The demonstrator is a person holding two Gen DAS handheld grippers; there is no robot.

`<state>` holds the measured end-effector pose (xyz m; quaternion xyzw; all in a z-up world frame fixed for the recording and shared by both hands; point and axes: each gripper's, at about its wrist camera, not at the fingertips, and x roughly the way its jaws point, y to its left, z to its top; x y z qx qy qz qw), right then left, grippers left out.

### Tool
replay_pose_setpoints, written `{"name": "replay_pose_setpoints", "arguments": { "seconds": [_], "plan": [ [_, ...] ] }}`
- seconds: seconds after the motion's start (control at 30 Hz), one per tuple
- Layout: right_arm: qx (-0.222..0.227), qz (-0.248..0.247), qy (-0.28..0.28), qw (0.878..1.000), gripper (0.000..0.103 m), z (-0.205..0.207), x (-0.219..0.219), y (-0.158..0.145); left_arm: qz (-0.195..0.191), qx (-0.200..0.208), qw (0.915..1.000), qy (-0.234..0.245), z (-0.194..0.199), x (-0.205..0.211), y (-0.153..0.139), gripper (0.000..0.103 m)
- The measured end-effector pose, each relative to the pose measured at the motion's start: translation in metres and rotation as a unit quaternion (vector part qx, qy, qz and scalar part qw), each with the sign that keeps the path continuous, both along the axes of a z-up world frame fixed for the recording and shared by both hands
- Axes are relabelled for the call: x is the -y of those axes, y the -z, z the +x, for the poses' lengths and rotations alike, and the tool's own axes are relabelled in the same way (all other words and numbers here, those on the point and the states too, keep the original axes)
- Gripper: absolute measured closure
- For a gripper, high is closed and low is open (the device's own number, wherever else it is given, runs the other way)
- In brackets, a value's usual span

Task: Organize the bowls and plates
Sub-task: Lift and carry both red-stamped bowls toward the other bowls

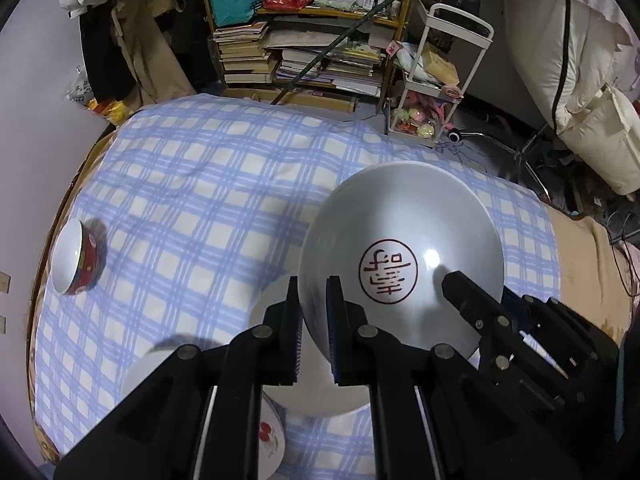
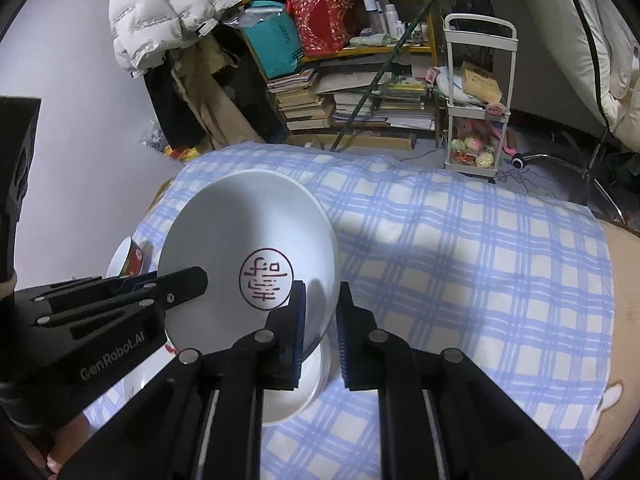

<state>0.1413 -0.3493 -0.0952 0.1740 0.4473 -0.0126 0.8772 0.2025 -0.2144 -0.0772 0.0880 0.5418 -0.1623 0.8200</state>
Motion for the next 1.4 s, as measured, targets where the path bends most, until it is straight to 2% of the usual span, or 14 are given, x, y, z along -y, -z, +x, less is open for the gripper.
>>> {"name": "replay_pose_setpoints", "arguments": {
  "seconds": [0.27, 0.53, 1.0, 1.4],
  "plan": [
    [0.004, -0.015, -0.011, 1.0, 0.087, -0.017, -0.01, -0.011, -0.024, -0.019, 0.9995, -0.013, -0.023, -0.017, 0.013, 0.089],
    [-0.013, -0.03, -0.039, 0.999, 0.087, -0.021, -0.033, 0.0, -0.026, -0.033, 0.9986, -0.032, -0.033, -0.04, 0.026, 0.089],
    [-0.055, -0.03, -0.062, 0.996, 0.087, -0.009, -0.054, 0.033, -0.022, -0.058, 0.9969, -0.049, -0.028, -0.061, 0.056, 0.089],
    [-0.069, -0.029, -0.058, 0.995, 0.087, -0.005, -0.055, 0.045, -0.019, -0.047, 0.9979, -0.039, -0.018, -0.056, 0.053, 0.09]
  ]
}}
